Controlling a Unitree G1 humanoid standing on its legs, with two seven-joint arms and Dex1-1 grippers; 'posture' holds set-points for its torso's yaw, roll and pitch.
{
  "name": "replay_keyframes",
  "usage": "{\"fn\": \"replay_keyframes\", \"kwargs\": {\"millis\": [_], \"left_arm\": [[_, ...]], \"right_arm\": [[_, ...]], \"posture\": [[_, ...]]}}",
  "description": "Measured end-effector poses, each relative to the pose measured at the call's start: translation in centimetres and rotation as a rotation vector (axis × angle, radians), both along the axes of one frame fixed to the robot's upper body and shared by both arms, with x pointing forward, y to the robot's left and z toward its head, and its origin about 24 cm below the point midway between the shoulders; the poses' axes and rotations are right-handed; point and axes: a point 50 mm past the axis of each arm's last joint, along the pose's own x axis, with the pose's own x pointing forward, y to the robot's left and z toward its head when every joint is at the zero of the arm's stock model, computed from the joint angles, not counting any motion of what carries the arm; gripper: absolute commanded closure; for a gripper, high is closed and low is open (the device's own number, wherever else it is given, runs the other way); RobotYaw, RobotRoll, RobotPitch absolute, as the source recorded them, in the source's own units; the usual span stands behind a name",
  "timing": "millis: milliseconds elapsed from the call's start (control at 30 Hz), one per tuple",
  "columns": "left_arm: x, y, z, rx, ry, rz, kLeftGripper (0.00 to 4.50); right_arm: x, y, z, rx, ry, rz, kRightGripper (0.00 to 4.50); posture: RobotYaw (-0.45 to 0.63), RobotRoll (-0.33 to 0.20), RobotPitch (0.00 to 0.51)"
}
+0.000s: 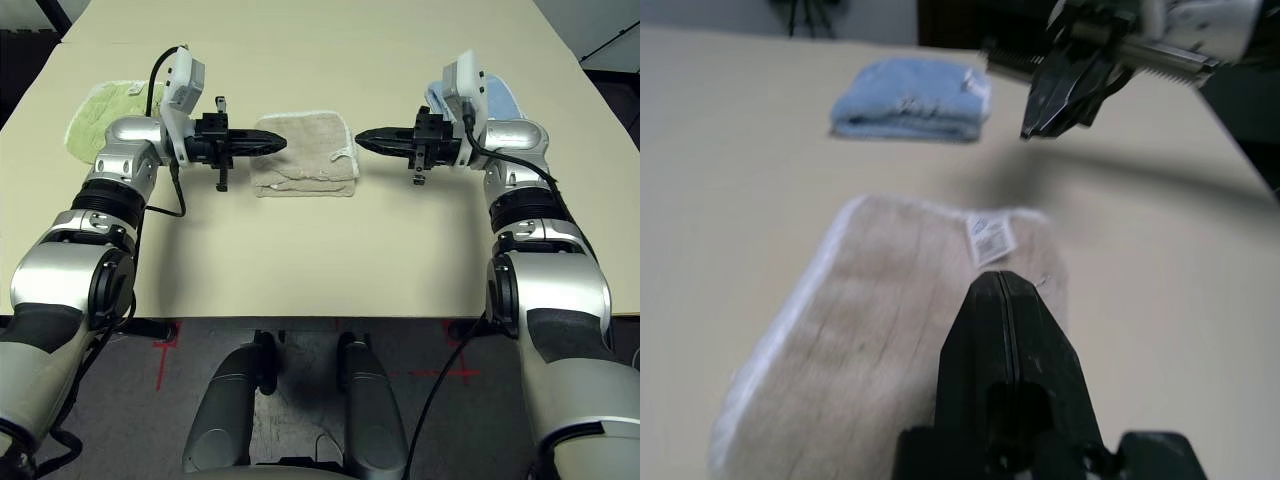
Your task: Fold the towel and set it aside.
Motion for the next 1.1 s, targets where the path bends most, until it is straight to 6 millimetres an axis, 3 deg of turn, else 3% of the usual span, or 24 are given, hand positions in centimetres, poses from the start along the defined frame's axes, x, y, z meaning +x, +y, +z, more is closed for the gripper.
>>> {"fn": "replay_keyframes", "kwargs": {"millis": [167, 400, 467, 633, 933, 1100], "left_arm": [[0.5, -1.3, -1.6, 0.06, 0.04, 0.064, 4.48], [0.6, -1.5, -2.3, 0.161, 0.041, 0.076, 4.48], [0.4, -1.2, -2.6, 0.183, 0.052, 0.062, 4.48], [-0.1, 0.3, -3.4, 0.233, 0.101, 0.007, 4.48], [-0.2, 1.2, -3.6, 0.229, 0.103, 0.026, 4.48], [0.3, 0.7, -0.8, 0.083, 0.049, 0.047, 4.48]], "right_arm": [[0.7, 1.6, -1.8, -0.034, 0.056, -0.056, 4.5], [0.8, 2.4, -4.7, -0.088, 0.13, -0.106, 4.5], [0.6, 2.1, -6.1, -0.096, 0.164, -0.115, 4.5], [0.3, 1.8, -6.7, -0.088, 0.167, -0.114, 4.5], [0.3, 1.6, -6.4, -0.049, 0.178, -0.118, 4.5], [0.8, 1.5, -3.3, 0.103, 0.141, -0.091, 4.5]], "posture": [[0.05, 0.0, 0.265], [0.04, 0.0, 0.27], [0.04, 0.0, 0.27], [0.04, 0.0, 0.274], [0.04, 0.0, 0.274], [0.03, 0.0, 0.272]]}}
